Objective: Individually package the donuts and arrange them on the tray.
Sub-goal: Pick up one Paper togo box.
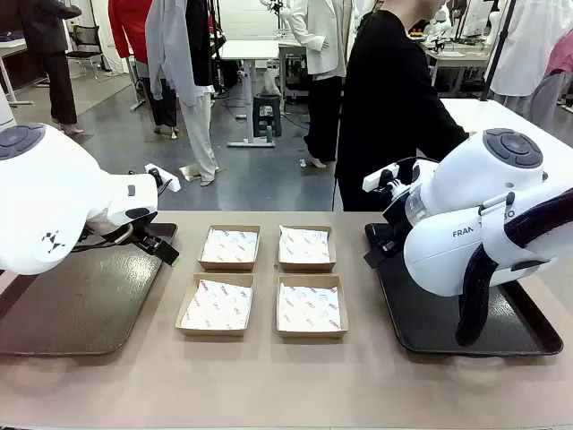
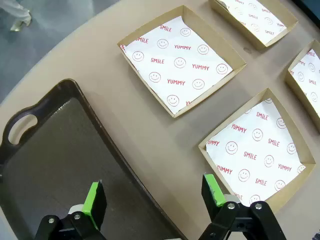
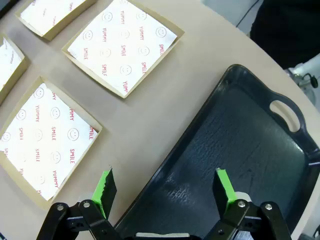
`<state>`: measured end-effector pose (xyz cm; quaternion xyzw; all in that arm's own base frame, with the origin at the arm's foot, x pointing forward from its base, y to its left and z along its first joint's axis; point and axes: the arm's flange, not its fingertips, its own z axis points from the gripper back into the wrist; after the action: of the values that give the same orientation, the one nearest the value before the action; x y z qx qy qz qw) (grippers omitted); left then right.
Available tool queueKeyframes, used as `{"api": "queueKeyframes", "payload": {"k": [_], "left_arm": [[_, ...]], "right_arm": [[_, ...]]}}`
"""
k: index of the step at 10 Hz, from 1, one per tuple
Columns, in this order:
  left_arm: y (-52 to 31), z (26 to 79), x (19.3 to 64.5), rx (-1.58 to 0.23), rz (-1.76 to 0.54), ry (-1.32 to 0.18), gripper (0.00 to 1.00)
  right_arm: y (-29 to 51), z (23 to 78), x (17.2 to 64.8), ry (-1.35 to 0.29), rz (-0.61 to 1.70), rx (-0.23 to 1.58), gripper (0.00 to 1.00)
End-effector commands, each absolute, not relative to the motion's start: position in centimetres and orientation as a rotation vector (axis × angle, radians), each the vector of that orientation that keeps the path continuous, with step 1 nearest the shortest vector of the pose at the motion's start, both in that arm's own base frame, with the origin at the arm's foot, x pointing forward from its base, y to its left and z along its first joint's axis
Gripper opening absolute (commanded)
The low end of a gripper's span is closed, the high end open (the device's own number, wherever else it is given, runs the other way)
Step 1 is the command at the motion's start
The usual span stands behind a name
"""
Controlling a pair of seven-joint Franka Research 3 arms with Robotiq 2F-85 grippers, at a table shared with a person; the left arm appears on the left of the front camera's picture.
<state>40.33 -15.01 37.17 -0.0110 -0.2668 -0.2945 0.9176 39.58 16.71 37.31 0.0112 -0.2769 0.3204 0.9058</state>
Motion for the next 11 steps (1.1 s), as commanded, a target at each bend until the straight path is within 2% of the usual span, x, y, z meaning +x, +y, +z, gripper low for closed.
{"api": "queueKeyframes", "payload": {"k": [1,11], "left_arm": [[-15.02,37.16,40.33,-0.023,-0.606,-0.549,1.0],[-15.02,37.16,40.33,-0.023,-0.606,-0.549,1.0]], "right_arm": [[16.72,37.31,39.58,-0.572,0.662,0.023,1.0],[16.72,37.31,39.58,-0.572,0.662,0.023,1.0]]}}
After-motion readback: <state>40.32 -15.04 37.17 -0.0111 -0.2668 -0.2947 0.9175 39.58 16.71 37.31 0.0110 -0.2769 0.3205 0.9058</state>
